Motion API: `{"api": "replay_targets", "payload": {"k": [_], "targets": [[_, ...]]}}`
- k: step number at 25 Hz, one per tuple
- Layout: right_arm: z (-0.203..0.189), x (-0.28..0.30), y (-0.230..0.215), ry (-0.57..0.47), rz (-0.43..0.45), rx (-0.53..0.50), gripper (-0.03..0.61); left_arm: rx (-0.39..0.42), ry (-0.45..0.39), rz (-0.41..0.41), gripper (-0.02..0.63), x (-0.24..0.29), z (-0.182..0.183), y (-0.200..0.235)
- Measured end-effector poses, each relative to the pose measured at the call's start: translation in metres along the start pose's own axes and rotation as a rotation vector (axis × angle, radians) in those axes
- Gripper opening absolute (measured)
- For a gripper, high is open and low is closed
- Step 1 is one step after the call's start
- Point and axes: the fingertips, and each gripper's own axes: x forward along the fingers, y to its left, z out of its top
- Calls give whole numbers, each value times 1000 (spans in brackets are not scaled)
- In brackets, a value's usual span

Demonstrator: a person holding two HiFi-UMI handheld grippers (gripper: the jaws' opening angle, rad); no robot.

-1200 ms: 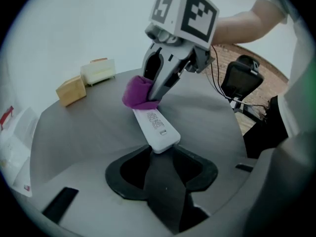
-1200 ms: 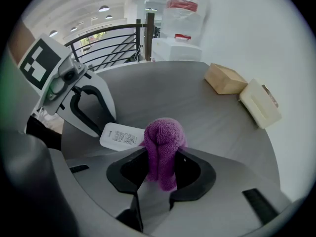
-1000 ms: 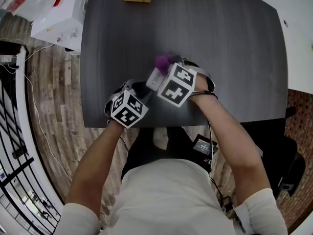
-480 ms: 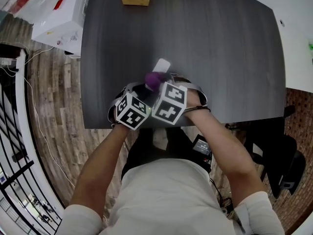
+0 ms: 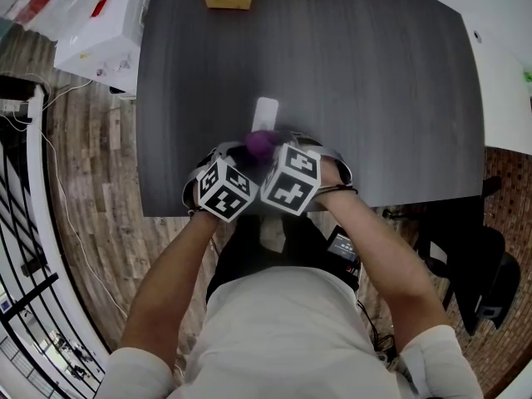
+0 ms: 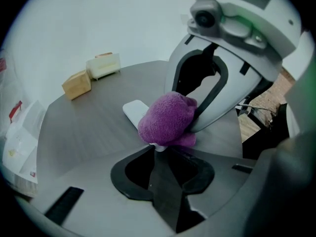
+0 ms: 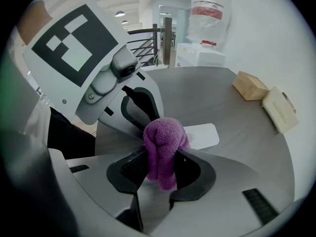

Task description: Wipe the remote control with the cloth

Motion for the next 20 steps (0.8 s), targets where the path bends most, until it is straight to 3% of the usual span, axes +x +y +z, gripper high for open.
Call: {"api": "replay_targets", "payload": {"k": [8, 13, 17, 20], "targets": [[-9, -3, 18, 13, 103, 68, 132, 25, 20, -31, 91, 2, -4, -3], [-17, -16, 32, -25, 206, 109, 132, 1, -34, -92, 91, -12, -6, -7], [-20, -30, 4, -105, 166, 240, 132, -84, -151, -88, 85, -35, 6, 15], [-25, -25, -43, -149, 43, 387, 132, -150, -209, -34, 72, -37, 26, 45]]}}
